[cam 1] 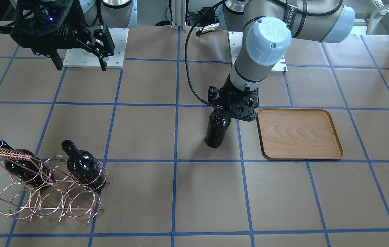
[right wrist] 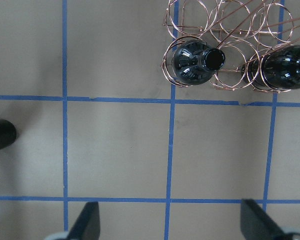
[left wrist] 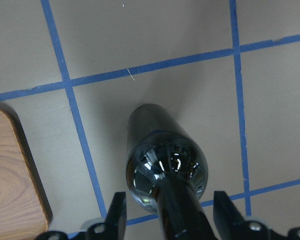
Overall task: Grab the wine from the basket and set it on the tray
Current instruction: 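Lift the bottle with the left gripper and tilt it over the tray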
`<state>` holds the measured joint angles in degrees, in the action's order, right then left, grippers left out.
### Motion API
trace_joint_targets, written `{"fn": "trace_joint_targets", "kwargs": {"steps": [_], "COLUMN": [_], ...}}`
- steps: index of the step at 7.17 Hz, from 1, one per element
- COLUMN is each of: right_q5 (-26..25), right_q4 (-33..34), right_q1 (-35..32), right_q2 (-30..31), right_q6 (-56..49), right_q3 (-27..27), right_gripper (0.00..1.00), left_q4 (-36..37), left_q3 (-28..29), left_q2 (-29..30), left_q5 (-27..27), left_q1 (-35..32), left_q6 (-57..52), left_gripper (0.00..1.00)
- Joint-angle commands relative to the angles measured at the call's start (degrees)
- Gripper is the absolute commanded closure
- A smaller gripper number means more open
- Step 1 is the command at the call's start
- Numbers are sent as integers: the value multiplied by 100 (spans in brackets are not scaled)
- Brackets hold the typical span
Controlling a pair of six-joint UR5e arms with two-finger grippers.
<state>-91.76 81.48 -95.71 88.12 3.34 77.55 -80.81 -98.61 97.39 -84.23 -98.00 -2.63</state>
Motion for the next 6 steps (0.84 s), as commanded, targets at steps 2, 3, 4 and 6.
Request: {"fn": "trace_joint_targets", "kwargs": {"steps": [2,3,4,6], "right_q5": [1,1,1,1], "right_q4": [0,0,0,0], "right_q1": [0,0,0,0], "right_q2": [3,3,3,3], "right_q6": [0,0,0,0], "right_q3": [6,-3,6,6], "right_gripper": [0,0,0,0], "left_q4": [-57,-57,-57,-109], "left_q3": [0,9,9,35], "left_q2": [-10,-1,-1,-62], "left_q5": [20,20,38,-14], "left_q1": [0,0,0,9], "left_q6": [-1,8,8,8], "left_gripper": [54,71,87,100]}}
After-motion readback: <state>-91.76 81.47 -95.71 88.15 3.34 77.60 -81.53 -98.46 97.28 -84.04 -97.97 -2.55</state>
